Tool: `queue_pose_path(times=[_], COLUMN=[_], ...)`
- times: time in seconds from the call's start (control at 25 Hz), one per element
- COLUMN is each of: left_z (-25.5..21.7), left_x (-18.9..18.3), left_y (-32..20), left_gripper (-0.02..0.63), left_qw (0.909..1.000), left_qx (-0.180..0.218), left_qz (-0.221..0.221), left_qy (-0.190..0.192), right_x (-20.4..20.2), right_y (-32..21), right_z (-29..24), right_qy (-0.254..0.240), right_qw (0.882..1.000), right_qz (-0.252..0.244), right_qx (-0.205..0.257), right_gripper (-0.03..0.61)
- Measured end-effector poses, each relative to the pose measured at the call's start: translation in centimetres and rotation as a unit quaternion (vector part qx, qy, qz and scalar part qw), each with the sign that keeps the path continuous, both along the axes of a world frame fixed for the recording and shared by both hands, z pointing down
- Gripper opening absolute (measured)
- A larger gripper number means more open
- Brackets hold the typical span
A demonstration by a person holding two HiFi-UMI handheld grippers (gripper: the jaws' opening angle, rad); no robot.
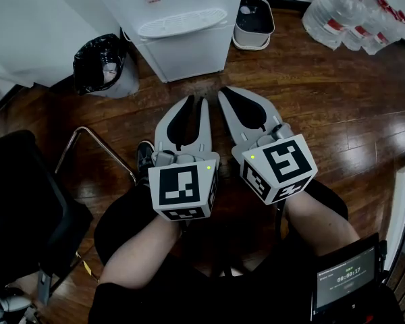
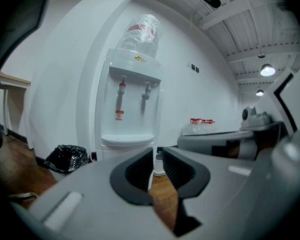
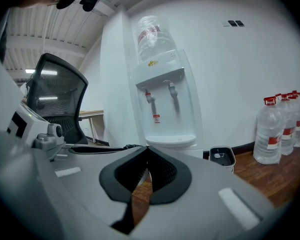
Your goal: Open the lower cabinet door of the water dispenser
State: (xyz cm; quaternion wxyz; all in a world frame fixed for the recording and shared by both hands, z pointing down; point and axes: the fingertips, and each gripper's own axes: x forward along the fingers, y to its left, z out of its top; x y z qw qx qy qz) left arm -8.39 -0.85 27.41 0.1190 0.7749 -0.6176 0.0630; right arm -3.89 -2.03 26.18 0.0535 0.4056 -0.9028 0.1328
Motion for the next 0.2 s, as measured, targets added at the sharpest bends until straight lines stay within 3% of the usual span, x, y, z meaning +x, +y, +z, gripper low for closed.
queue_pose_path(times=[0.2], left_z=[0.0], left_x=[-0.5], left_y=[1.3], left_gripper=[0.078], left_qw=[1.0000], left_qx=[0.004], left_qz=[0.001], left_qy=[0.005], right_x=[-0.6], right_y=[1.4], right_z=[0.2], right_qy=[0.003], right_qw=[1.000], right_qz=[-0.002], right_qx=[0.005], right_gripper=[0.005])
